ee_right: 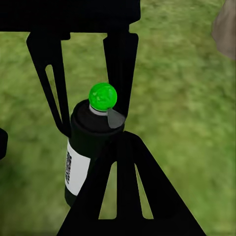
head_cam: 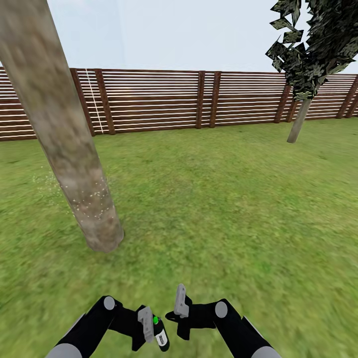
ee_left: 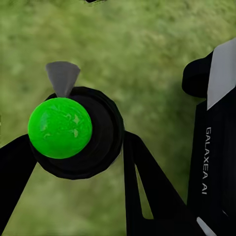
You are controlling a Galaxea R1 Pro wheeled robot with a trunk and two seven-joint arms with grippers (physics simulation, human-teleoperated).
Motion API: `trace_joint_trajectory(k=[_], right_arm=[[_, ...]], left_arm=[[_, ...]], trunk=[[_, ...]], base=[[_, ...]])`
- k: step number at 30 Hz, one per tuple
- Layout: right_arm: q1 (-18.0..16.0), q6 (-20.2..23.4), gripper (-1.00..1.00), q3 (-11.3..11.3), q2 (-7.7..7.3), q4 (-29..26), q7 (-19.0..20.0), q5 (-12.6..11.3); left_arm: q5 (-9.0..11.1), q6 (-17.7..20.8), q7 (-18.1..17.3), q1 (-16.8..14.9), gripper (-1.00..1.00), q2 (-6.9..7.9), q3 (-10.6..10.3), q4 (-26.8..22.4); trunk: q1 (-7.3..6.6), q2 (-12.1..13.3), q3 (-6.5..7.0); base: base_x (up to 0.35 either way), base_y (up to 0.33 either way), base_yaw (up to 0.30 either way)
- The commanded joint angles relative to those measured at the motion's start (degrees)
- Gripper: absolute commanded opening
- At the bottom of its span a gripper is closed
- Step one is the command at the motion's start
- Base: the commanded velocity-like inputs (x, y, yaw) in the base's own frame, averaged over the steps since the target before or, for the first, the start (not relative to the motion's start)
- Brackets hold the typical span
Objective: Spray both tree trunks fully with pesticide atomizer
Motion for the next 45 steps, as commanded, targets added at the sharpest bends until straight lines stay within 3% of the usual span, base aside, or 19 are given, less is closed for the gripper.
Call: trace_joint_trajectory(k=[1,23,31,34,38,39,45], right_arm=[[0.00,-0.32,-1.00,-0.07,0.02,-0.06,0.03,0.50],[-0.01,-0.32,-1.00,-0.08,0.02,-0.15,0.03,0.44],[-0.02,-0.32,-1.00,-0.08,0.02,-0.15,0.03,0.46],[-0.02,-0.32,-1.00,-0.08,0.02,-0.15,0.03,0.45],[0.00,-0.32,-1.00,-0.07,0.02,-0.15,0.03,0.49],[-0.02,-0.32,-1.00,-0.08,0.02,-0.15,-0.03,0.51],[-0.02,-0.31,-1.00,-0.08,-0.03,-0.08,-0.06,0.52]], left_arm=[[-0.27,-0.47,-0.04,0.00,-1.00,-0.06,-0.16,-0.06],[0.61,-0.55,0.23,-0.01,-1.00,-1.76,-0.22,-0.14],[0.71,-0.56,0.23,-0.10,-1.00,-1.75,-0.13,-0.19],[2.78,-0.67,0.23,-0.02,-1.00,-1.49,-0.32,-0.10],[2.74,-0.79,0.23,0.48,-1.00,0.96,-0.23,-0.05],[2.61,-0.81,0.23,0.56,-1.00,2.77,-0.26,-0.05],[2.46,-0.83,0.31,0.61,-1.00,9.94,-0.22,0.55]], trunk=[[-0.01,-0.02,-0.05],[-0.01,-0.02,-0.05],[-0.01,-0.02,-0.05],[-0.01,-0.02,-0.05],[-0.01,-0.02,-0.05],[-0.01,-0.02,-0.05],[-0.01,-0.02,-0.05]], base=[[0.000,0.000,0.000],[0.000,0.000,0.000],[0.000,0.000,0.000],[0.000,0.000,0.000],[0.000,0.000,0.000],[0.000,0.000,0.000],[0.000,0.000,0.000]])
